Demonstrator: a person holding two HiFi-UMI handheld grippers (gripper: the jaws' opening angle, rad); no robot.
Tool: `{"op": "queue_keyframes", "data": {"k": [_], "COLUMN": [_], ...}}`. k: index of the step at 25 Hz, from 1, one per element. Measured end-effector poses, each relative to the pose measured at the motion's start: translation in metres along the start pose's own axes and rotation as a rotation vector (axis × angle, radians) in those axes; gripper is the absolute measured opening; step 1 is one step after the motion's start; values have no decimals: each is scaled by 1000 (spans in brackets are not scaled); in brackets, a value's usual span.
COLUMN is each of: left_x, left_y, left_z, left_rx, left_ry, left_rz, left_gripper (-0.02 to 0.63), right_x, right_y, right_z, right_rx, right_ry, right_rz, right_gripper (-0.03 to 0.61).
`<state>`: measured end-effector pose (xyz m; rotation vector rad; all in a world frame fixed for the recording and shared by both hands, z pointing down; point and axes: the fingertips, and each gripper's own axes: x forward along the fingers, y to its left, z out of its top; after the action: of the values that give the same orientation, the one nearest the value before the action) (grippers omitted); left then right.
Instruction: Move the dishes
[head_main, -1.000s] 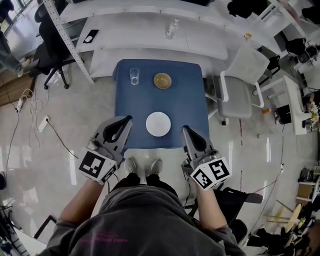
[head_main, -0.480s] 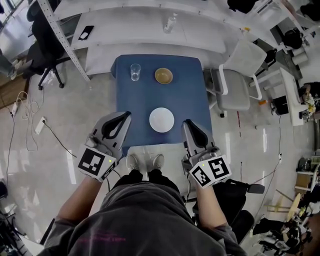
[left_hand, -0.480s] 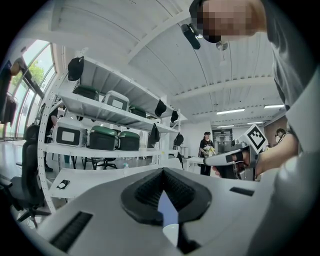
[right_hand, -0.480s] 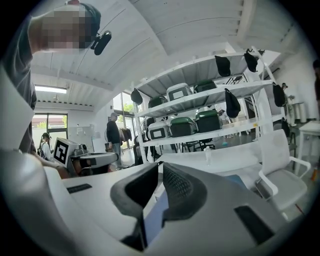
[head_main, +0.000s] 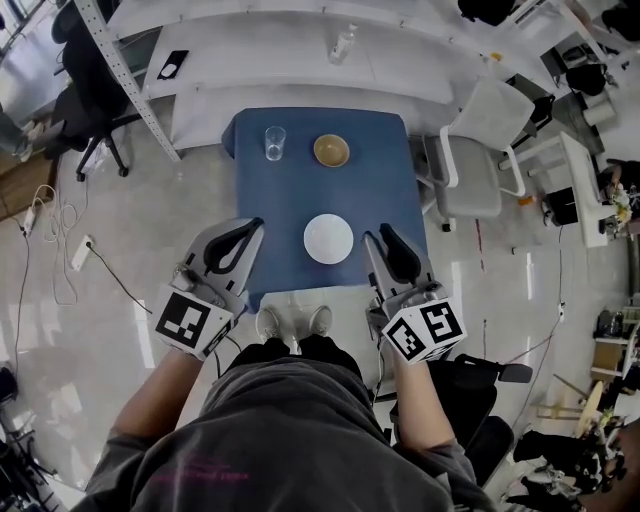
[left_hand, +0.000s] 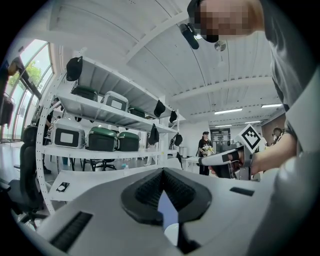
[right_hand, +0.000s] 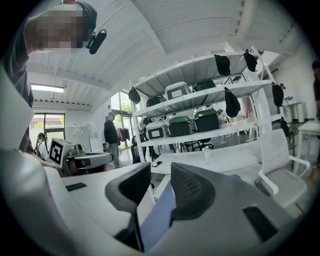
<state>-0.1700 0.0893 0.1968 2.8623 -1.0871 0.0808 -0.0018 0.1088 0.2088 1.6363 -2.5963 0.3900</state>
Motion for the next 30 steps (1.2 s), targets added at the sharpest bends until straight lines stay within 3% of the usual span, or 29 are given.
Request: {"op": "queue_keyframes", "data": {"k": [7,16,30], "left_x": [16,70,155], "left_y": [11,28,64], "left_z": [-6,-32,-81], "left_rx": [-11,-27,-93], "left_ry": [12,63,161], "left_rz": [6,55,212], "left_gripper": [2,2,2], "right_x": [21,84,211], "right_y": [-17,-94,-216], "right_z": [-1,-25,-119], "right_rx": [16,41,76], "right_ry": [1,48,262], "right_rz": [-18,-14,41], "right_gripper": [107,107,107]}}
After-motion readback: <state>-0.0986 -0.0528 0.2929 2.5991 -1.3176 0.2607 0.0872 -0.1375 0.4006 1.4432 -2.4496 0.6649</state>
